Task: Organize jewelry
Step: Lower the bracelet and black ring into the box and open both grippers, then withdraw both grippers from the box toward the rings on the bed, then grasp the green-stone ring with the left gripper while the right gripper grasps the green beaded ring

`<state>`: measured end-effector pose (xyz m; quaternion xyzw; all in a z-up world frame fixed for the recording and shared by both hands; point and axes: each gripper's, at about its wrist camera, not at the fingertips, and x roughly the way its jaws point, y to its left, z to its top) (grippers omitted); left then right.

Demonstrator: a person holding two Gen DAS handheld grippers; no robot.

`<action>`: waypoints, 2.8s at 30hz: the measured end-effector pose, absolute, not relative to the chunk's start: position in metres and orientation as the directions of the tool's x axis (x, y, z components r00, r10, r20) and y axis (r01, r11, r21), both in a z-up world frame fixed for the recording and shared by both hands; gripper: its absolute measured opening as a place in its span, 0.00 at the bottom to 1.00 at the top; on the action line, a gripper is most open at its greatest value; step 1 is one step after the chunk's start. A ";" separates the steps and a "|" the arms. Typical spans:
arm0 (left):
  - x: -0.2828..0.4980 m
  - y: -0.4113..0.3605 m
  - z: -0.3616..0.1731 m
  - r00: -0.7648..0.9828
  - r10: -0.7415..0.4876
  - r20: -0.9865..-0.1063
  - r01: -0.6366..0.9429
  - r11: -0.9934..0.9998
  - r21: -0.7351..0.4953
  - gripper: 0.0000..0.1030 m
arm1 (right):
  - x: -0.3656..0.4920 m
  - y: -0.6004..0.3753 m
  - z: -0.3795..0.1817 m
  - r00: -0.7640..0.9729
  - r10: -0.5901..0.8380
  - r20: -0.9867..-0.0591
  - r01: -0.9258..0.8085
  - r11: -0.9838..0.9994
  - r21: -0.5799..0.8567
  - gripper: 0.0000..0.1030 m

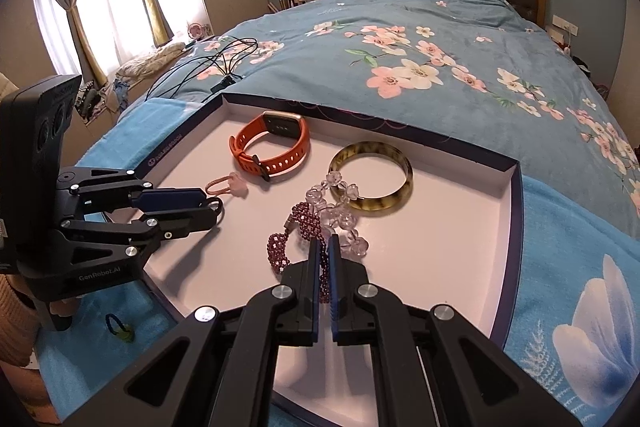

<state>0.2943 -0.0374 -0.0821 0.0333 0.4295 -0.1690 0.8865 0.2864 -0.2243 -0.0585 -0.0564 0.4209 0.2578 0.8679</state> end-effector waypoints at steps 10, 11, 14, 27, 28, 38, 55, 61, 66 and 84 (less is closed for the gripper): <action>0.293 -0.034 -0.077 0.595 -0.269 -0.758 0.313 0.945 -0.090 0.23 | 0.284 -0.227 -0.059 0.529 0.381 -0.758 -0.476 0.873 0.107 0.06; 0.291 -0.033 -0.075 0.601 -0.268 -0.753 0.310 0.947 -0.090 0.25 | 0.283 -0.228 -0.058 0.533 0.380 -0.756 -0.471 0.876 0.108 0.06; 0.285 -0.028 -0.067 0.621 -0.264 -0.738 0.300 0.950 -0.086 0.29 | 0.279 -0.233 -0.054 0.540 0.386 -0.748 -0.465 0.878 0.118 0.10; 0.202 0.004 -0.031 0.687 -0.328 -0.649 0.346 0.932 -0.105 0.36 | 0.202 -0.260 -0.034 0.554 0.460 -0.694 -0.495 0.852 0.170 0.29; 0.195 0.005 -0.032 0.685 -0.331 -0.649 0.350 0.931 -0.106 0.36 | 0.196 -0.261 -0.037 0.547 0.462 -0.698 -0.495 0.851 0.175 0.29; 0.146 -0.003 -0.060 0.631 -0.363 -0.685 0.392 0.912 -0.122 0.37 | 0.150 -0.265 -0.062 0.512 0.430 -0.744 -0.478 0.862 0.169 0.29; 0.151 -0.023 -0.079 0.568 -0.363 -0.739 0.390 0.909 -0.146 0.34 | 0.143 -0.259 -0.075 0.502 0.408 -0.763 -0.432 0.882 0.187 0.18; 0.159 -0.025 -0.084 0.544 -0.358 -0.758 0.382 0.911 -0.156 0.30 | 0.146 -0.256 -0.076 0.501 0.403 -0.766 -0.428 0.884 0.185 0.09; 0.162 -0.025 -0.086 0.536 -0.361 -0.763 0.378 0.911 -0.166 0.20 | 0.149 -0.255 -0.077 0.495 0.404 -0.769 -0.431 0.883 0.186 0.06; 0.150 -0.024 -0.075 0.590 -0.354 -0.726 0.376 0.916 -0.141 0.13 | 0.143 -0.260 -0.064 0.535 0.433 -0.725 -0.435 0.877 0.203 0.06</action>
